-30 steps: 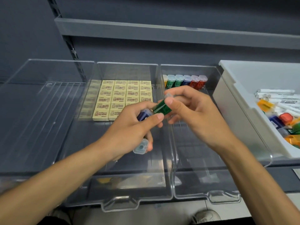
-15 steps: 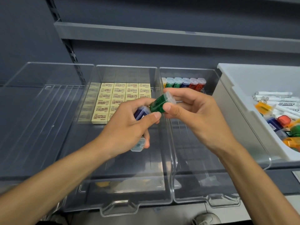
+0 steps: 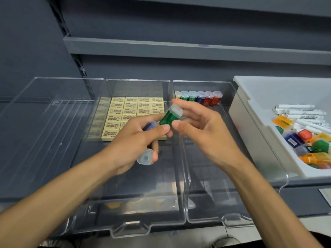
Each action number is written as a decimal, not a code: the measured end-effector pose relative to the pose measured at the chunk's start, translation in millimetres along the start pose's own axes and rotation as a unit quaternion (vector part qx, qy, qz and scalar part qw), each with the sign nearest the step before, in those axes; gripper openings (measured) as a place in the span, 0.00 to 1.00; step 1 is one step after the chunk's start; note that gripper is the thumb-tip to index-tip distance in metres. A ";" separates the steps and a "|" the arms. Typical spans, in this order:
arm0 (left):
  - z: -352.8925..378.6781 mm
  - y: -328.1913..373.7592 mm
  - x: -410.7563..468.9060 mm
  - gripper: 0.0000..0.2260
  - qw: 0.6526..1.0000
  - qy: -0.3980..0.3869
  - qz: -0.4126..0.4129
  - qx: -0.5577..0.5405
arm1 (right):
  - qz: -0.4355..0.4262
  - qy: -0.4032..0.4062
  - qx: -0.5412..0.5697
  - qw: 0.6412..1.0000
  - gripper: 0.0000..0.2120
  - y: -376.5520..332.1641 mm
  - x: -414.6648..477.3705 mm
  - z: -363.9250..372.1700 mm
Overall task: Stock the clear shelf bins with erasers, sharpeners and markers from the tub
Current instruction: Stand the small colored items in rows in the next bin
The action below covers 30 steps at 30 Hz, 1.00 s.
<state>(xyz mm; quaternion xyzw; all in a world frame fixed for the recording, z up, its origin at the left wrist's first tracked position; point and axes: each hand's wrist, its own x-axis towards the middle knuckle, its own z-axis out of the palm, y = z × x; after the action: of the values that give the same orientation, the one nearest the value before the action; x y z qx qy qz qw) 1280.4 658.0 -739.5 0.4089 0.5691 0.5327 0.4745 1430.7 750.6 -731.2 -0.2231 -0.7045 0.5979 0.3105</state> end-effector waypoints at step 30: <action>-18.6 6.0 23.3 0.12 0.864 0.078 -0.258 -0.425 | 0.003 0.106 -0.176 0.979 0.19 49.6 50.3 -36.5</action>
<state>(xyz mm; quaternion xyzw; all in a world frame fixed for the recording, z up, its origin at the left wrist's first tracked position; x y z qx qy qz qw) 1257.0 677.1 -736.3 -0.0363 0.4076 0.6117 0.6770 1418.0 820.0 -767.9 -0.3387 -0.7612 0.4385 0.3371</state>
